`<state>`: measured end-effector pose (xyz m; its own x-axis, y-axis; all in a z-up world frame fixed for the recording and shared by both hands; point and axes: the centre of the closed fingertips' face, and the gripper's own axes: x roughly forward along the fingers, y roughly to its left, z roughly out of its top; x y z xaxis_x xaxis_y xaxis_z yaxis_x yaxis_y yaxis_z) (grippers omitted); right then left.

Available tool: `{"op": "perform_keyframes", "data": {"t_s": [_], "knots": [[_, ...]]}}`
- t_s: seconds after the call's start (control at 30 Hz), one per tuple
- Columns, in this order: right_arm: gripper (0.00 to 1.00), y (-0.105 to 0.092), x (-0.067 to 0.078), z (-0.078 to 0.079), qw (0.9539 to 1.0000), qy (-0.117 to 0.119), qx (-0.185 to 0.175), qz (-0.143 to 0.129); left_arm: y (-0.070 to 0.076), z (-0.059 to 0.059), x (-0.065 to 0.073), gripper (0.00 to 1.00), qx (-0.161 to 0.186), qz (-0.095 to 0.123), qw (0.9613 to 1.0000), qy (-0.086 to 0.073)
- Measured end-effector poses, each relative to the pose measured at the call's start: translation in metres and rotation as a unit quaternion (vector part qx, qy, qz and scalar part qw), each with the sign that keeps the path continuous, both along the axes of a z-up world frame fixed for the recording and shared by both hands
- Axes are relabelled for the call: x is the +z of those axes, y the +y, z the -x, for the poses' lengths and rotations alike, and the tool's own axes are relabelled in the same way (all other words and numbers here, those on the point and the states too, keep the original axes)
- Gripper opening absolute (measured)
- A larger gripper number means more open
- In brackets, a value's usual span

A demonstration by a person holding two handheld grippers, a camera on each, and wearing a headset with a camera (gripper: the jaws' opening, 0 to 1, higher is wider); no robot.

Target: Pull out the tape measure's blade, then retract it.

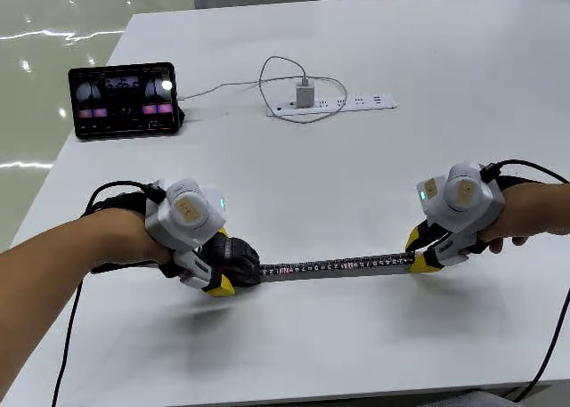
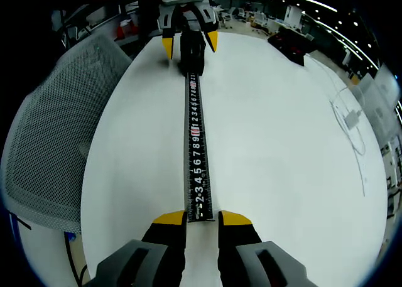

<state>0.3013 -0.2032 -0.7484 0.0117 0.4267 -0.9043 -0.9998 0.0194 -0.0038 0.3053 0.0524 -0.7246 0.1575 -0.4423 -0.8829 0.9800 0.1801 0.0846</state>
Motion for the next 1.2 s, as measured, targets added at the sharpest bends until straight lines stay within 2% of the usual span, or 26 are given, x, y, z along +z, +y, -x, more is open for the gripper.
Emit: {"op": "perform_keyframes", "data": {"t_s": [0.23, 0.37, 0.47, 0.67, 0.9, 1.03, 1.1, 1.13, 1.2], "knots": [[0.23, -0.001, 0.002, 0.007, 1.0, 0.003, 0.001, 0.006, -0.001, 0.005, 0.002, 0.6, 0.004, 0.007, 0.9999, 0.012], [0.28, -0.002, 0.002, 0.009, 0.9999, 0.004, 0.001, 0.012, 0.001, 0.007, 0.003, 0.66, 0.009, 0.003, 0.9998, 0.015], [0.32, -0.002, 0.002, 0.009, 0.9999, 0.004, -0.005, 0.012, 0.002, 0.009, 0.005, 0.69, 0.016, 0.01, 0.9996, 0.022], [0.4, -0.004, 0.001, 0.009, 0.9998, 0.002, -0.017, 0.009, 0.004, 0.006, 0.005, 0.83, 0.038, 0.019, 0.9988, 0.024], [0.49, -0.001, 0.0, 0.015, 0.9998, 0.009, -0.017, 0.01, 0.002, 0.015, 0.003, 0.98, 0.046, 0.026, 0.9977, 0.042], [0.55, -0.001, 0.0, 0.016, 0.9998, 0.01, -0.015, 0.012, 0.001, 0.017, 0.003, 0.99, 0.047, 0.031, 0.9974, 0.045], [0.6, -0.001, 0.0, 0.016, 0.9996, 0.014, -0.022, 0.011, 0.004, 0.018, 0.003, 0.99, 0.063, 0.029, 0.9961, 0.055], [0.63, 0.0, 0.0, 0.016, 0.9993, 0.018, -0.031, 0.009, 0.003, 0.017, 0.004, 0.99, 0.079, 0.035, 0.9943, 0.062], [0.66, 0.001, 0.0, 0.018, 0.9989, 0.024, -0.04, 0.006, 0.002, 0.014, 0.006, 0.99, 0.096, 0.05, 0.9922, 0.061]]}}
